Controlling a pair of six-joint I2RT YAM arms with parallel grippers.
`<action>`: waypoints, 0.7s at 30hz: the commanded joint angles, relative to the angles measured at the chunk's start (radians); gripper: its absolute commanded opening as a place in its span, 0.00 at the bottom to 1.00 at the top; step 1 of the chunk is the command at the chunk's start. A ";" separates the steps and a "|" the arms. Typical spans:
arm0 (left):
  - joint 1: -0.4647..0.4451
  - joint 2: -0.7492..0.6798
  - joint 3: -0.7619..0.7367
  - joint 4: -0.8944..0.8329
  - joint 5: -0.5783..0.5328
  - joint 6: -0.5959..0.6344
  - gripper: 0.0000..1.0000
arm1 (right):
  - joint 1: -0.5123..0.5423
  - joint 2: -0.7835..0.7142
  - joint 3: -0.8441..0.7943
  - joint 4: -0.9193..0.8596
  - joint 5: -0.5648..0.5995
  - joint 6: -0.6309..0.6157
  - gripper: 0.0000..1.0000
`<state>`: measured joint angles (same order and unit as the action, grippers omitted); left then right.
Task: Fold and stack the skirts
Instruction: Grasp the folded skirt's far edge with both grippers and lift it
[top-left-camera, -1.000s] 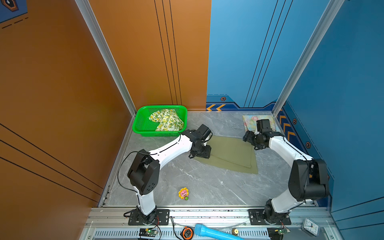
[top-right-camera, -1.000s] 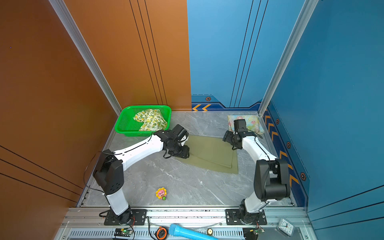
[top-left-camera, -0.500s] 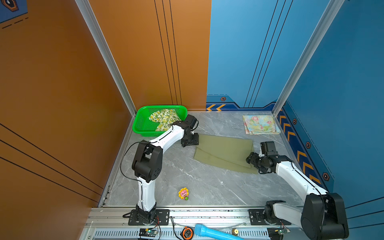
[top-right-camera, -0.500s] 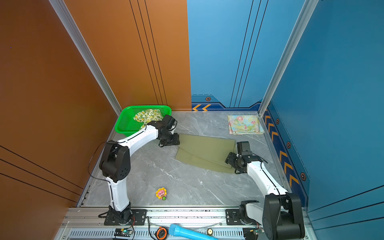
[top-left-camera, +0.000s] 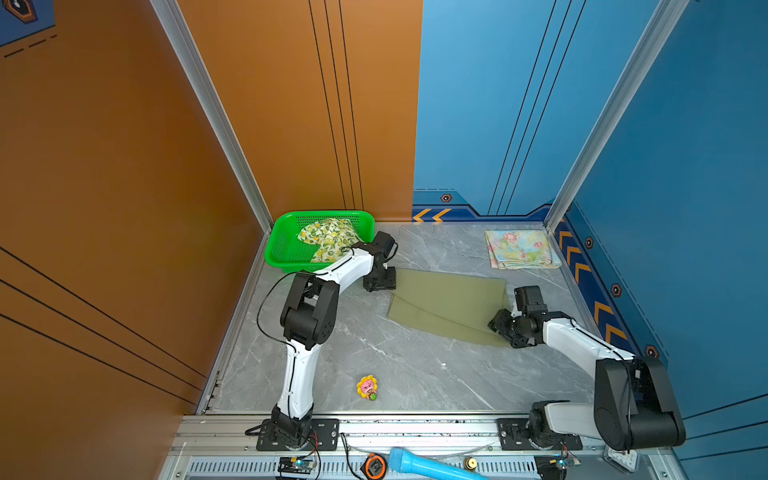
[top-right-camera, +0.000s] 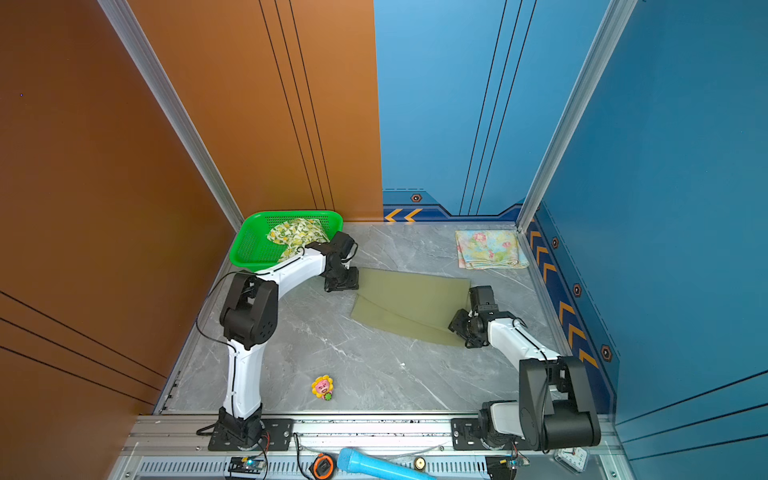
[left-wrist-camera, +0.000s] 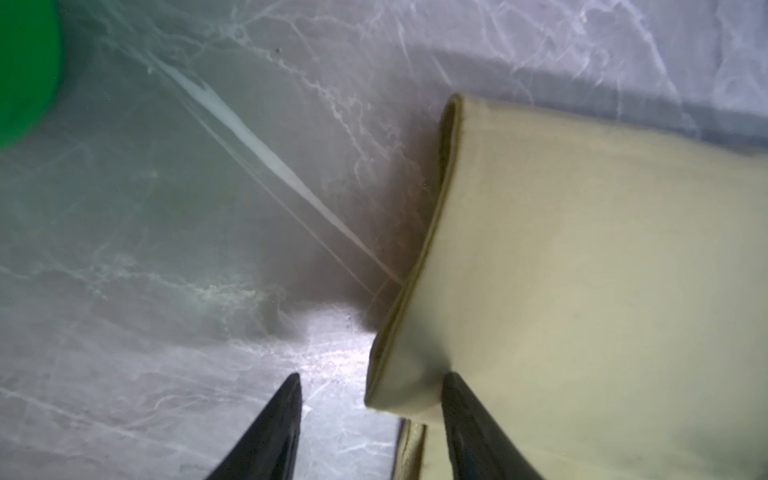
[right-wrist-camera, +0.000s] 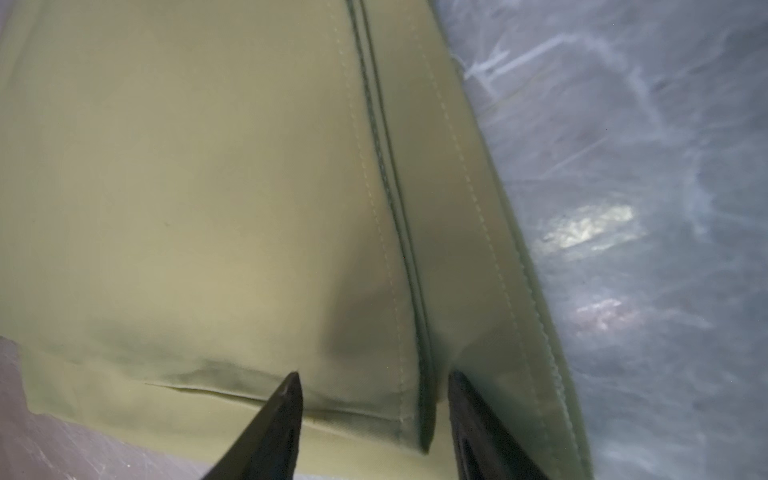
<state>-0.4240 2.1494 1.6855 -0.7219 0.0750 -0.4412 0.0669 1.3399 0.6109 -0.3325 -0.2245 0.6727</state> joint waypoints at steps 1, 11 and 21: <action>0.019 0.027 0.032 -0.010 -0.026 0.019 0.55 | 0.011 0.003 -0.013 0.033 -0.012 0.016 0.46; 0.011 0.066 0.056 0.012 0.033 0.007 0.44 | 0.024 0.010 -0.007 0.045 -0.008 0.034 0.18; 0.005 0.050 0.079 0.021 0.080 -0.010 0.00 | 0.016 0.006 0.046 0.009 0.018 0.016 0.00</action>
<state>-0.4191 2.2021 1.7287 -0.6956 0.1215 -0.4469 0.0860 1.3411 0.6170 -0.2985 -0.2321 0.7048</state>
